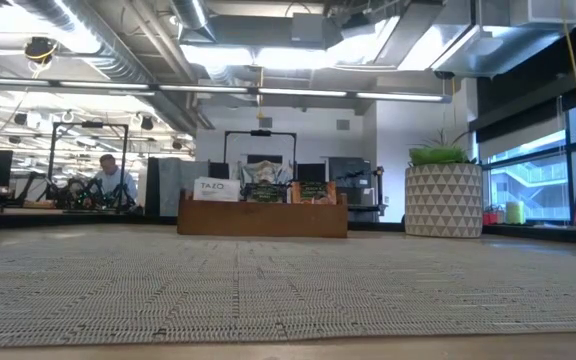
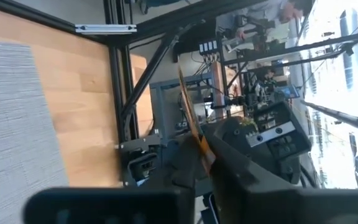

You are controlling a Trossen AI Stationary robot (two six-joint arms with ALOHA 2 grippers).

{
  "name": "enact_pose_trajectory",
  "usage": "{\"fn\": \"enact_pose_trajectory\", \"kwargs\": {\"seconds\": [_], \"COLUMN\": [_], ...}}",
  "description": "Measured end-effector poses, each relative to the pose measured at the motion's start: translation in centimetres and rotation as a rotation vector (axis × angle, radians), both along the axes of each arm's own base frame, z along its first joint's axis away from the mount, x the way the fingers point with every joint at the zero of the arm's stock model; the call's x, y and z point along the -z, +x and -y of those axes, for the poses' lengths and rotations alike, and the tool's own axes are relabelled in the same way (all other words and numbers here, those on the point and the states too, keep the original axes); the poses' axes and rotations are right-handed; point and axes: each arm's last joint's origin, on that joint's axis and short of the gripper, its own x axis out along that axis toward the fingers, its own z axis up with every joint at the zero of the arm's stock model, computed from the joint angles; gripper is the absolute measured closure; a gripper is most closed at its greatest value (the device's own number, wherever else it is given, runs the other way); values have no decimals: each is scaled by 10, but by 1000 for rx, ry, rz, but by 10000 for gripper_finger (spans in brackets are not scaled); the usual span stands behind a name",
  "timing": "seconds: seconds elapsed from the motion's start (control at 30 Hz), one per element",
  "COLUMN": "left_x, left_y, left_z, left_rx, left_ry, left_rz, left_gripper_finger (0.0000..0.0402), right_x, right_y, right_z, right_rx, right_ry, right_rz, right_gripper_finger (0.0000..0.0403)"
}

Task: Pick & Place Tea
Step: Put the orange tea bag into the right section of the wooden organizer

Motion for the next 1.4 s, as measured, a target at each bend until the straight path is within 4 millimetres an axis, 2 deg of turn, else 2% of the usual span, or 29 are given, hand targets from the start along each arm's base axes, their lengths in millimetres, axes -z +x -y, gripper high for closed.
{"fn": "enact_pose_trajectory", "kwargs": {"seconds": [0.13,0.27,0.4,0.57,0.7,0.8,0.9,1.17,1.27,1.4], "left_x": [0,0,0,-1,-5,-10,-12,4,7,5], "left_y": [0,0,1,1,-1,1,4,23,27,24], "left_z": [0,-1,-4,-10,-15,-18,-21,-27,-28,-25], "left_rx": [-12,-75,-215,-493,-696,-762,-795,-798,-795,-802], "left_ry": [24,105,240,446,643,723,736,738,741,761], "left_rz": [6,26,45,29,34,103,164,99,84,86], "left_gripper_finger": [369,379,391,383,389,389,386,388,388,388], "right_x": [0,-3,-19,-31,-35,-33,-23,3,6,-3], "right_y": [0,-1,-21,-56,-69,-66,-56,-25,-24,-39], "right_z": [1,4,10,40,59,64,65,66,68,69], "right_rx": [27,223,383,572,540,503,543,580,609,639], "right_ry": [21,104,374,734,932,1003,1050,1038,1054,1062], "right_rz": [-10,-32,-90,-271,-409,-468,-524,-572,-586,-587], "right_gripper_finger": [306,253,222,211,210,210,210,210,210,210]}}
